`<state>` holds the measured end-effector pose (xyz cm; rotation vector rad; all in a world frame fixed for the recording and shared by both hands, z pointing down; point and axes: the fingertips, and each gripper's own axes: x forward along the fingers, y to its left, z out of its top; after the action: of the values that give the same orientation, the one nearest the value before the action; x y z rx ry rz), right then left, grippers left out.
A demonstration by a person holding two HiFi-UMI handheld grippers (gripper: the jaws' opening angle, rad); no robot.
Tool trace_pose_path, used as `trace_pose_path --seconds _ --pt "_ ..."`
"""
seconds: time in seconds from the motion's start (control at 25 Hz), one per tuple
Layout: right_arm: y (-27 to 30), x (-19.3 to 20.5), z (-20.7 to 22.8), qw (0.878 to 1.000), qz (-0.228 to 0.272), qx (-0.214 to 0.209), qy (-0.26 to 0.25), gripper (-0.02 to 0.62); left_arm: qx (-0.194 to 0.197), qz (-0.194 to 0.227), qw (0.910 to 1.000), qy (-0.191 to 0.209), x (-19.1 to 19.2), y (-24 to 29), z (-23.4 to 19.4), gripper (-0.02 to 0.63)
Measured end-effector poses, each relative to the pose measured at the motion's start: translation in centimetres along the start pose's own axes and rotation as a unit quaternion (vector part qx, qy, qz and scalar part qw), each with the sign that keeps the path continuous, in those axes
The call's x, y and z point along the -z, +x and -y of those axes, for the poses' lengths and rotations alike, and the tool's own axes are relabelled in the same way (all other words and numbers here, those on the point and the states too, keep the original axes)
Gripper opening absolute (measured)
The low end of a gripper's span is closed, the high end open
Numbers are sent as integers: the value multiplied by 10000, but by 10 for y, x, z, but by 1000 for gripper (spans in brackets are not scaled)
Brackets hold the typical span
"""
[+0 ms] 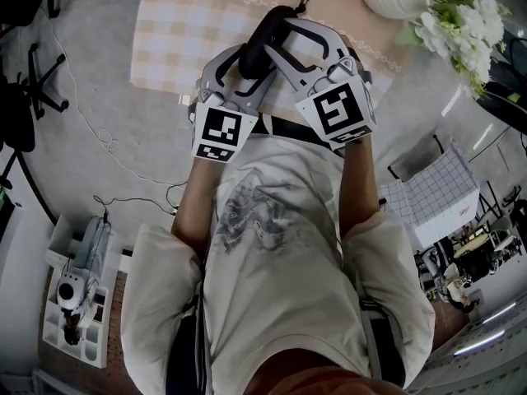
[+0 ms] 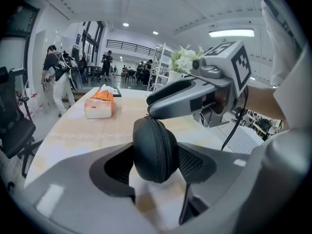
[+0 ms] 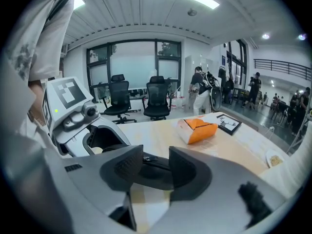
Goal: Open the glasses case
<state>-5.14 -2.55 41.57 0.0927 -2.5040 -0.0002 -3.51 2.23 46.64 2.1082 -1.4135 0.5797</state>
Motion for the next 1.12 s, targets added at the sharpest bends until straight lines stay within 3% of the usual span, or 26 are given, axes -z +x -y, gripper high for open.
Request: trace_pose_path --seconds 1.12 --pt "8 15 27 9984 33 319 465 179 23 61 10000 -33 6 0 -1 278"
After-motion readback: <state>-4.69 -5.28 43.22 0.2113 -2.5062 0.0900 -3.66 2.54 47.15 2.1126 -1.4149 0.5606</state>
